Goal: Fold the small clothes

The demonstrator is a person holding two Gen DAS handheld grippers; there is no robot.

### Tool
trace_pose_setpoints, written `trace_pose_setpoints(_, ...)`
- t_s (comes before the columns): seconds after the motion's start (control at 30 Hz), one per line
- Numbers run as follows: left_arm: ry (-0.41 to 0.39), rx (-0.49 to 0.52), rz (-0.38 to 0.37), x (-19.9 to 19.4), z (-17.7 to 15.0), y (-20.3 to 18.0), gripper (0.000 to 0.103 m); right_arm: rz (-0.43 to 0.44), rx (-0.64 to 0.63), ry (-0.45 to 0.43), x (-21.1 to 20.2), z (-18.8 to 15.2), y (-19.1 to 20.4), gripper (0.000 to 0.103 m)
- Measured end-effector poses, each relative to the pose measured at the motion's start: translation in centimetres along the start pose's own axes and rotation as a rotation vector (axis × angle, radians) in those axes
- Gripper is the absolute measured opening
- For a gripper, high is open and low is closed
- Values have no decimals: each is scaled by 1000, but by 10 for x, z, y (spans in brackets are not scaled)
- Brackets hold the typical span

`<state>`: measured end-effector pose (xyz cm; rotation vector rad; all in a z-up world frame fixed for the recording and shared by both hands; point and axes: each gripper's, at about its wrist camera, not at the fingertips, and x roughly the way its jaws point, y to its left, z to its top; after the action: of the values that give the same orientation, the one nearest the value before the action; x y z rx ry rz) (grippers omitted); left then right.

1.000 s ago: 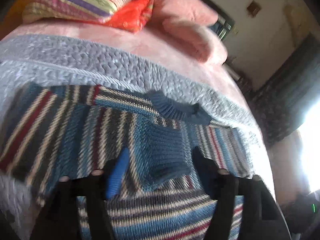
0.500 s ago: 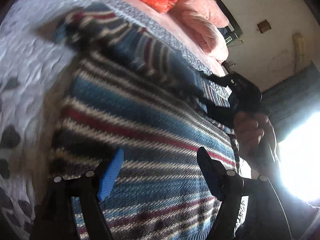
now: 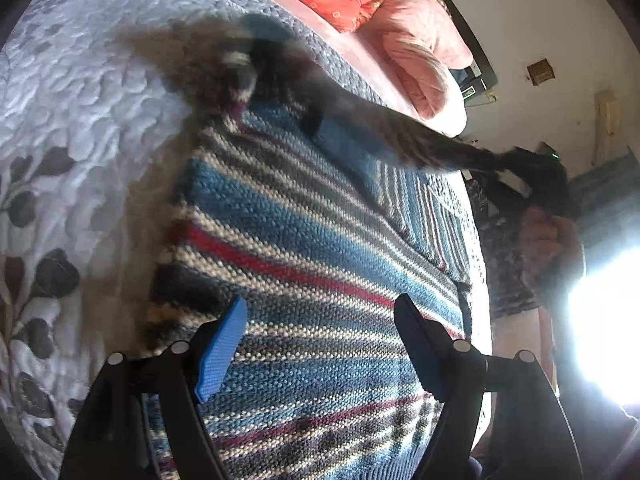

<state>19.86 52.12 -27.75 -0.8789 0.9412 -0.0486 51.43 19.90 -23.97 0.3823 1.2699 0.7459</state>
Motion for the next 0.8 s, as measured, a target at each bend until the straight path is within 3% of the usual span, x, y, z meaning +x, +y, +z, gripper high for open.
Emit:
trace_pose_setpoints(0.2, -32, 21, -22, -11, 33, -12, 76, -71, -35, -59, -60, 20, -20, 6)
trace_pose_setpoints(0.3, -51, 28, -38, -12, 59, -18, 76, -91, -21, -62, -69, 18, -41, 6)
trace_pose_setpoints(0.63, -36, -31, -88, 25, 149, -19, 76, -148, 67, 6, -33, -24, -131, 6)
trace_pose_setpoints(0.8, 43, -28, 8, 69, 167, -9, 76, -169, 101, 35, -10, -37, -162, 9)
